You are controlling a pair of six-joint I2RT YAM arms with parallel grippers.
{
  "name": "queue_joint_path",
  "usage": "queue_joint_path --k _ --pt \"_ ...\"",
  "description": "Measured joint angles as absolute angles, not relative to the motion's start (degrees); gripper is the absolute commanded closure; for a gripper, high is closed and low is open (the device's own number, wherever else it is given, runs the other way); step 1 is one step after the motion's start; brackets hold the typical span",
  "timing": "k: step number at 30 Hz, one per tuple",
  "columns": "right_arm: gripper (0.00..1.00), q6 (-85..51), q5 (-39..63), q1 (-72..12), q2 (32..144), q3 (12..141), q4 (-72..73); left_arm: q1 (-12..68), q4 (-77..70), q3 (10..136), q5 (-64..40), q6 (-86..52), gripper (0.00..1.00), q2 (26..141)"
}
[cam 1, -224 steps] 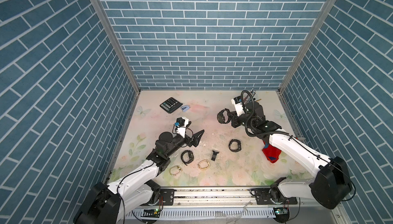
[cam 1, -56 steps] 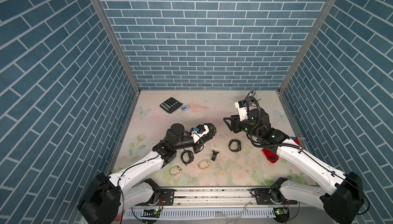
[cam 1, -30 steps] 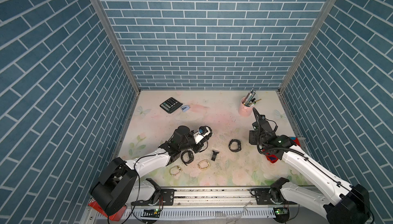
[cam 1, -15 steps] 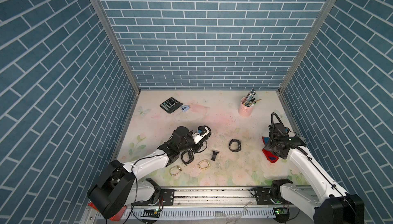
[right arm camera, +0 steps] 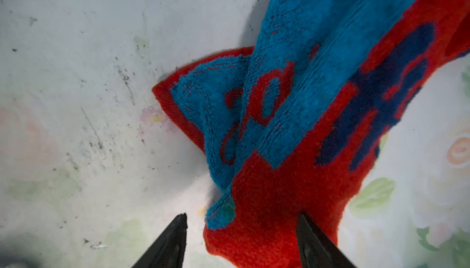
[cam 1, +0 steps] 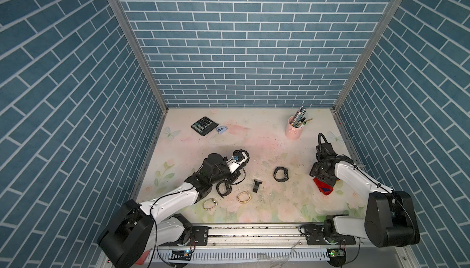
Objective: Wipe the watch dial
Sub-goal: Move the cleaning item to the center of the board.
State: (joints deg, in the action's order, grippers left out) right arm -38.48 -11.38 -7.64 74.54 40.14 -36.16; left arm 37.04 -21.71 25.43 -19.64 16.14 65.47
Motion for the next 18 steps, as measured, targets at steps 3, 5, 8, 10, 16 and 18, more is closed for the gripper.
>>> queue_joint_path --k 3,5,8,10,16,18 --pt "0.5 -38.0 -12.1 -7.6 73.7 38.9 -35.1 37.0 -21.8 24.5 -18.2 16.2 1.0 63.8" --pt "0.51 -37.6 -12.5 -7.6 73.9 38.5 -34.6 37.0 -21.8 24.3 -17.3 16.3 1.0 63.4" --pt "0.53 -37.6 -12.4 -7.5 75.1 38.5 -33.4 37.0 -21.7 24.3 -16.6 16.3 1.0 63.4" --pt "0.63 -37.3 -12.5 -7.4 76.0 38.5 -32.8 37.0 -21.7 24.3 -16.3 16.3 1.0 63.4" --pt "1.0 -35.8 -12.0 -7.4 75.9 38.5 -30.3 37.0 -21.8 24.3 -16.1 16.3 1.0 63.5" --pt "1.0 -35.0 -11.0 -7.4 75.0 38.5 -29.1 37.0 -21.8 24.3 -16.1 16.3 1.0 63.5"
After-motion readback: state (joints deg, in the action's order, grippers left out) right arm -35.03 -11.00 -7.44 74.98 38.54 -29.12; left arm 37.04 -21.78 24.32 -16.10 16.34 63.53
